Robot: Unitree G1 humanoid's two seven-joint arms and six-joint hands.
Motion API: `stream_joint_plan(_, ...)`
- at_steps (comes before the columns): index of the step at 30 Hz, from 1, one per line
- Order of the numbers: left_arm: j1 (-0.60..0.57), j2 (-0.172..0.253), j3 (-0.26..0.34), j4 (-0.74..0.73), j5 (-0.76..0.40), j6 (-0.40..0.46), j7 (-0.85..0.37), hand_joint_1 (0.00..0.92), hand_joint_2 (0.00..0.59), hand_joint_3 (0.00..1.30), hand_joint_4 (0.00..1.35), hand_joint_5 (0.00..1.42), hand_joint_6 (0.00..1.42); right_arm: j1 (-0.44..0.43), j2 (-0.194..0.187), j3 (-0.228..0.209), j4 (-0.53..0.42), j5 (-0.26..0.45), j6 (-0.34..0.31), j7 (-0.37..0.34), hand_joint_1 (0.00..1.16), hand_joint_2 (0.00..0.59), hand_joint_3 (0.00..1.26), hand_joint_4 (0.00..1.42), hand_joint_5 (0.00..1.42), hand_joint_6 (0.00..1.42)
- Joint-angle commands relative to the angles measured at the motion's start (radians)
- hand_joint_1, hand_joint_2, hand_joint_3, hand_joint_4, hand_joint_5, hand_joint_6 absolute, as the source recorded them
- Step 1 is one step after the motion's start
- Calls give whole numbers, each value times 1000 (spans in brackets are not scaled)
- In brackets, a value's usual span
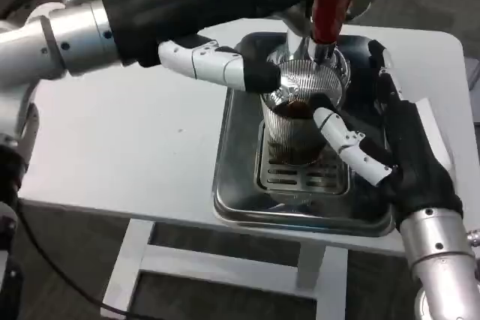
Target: Grasp the cup under the faucet to collect the drink, then remove the cup.
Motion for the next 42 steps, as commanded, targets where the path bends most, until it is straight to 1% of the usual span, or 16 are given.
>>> stream_joint_plan(1,26,-7,20,36,20,15,-41,0,39,0,0,0,266,-4,2,1,12,5,3,-5,514,322,0,0,0,3)
stream_joint_plan(15,-1,-24,116,68,-10,33,-67,0,41,0,0,0,270,-7,9,7,28,2,0,-7,514,320,0,0,0,14)
stream_joint_plan(30,-37,-24,190,28,-44,80,-97,0,41,0,0,0,286,-3,13,11,25,2,1,-8,506,315,0,0,0,15)
stream_joint_plan(38,-48,-22,227,-36,-94,132,-125,0,41,0,0,0,286,4,15,12,16,1,2,-9,506,315,0,0,0,16)
stream_joint_plan(42,-24,-12,252,-123,-156,193,-160,0,41,1,0,7,314,8,15,11,8,1,1,-9,505,315,0,0,0,17)
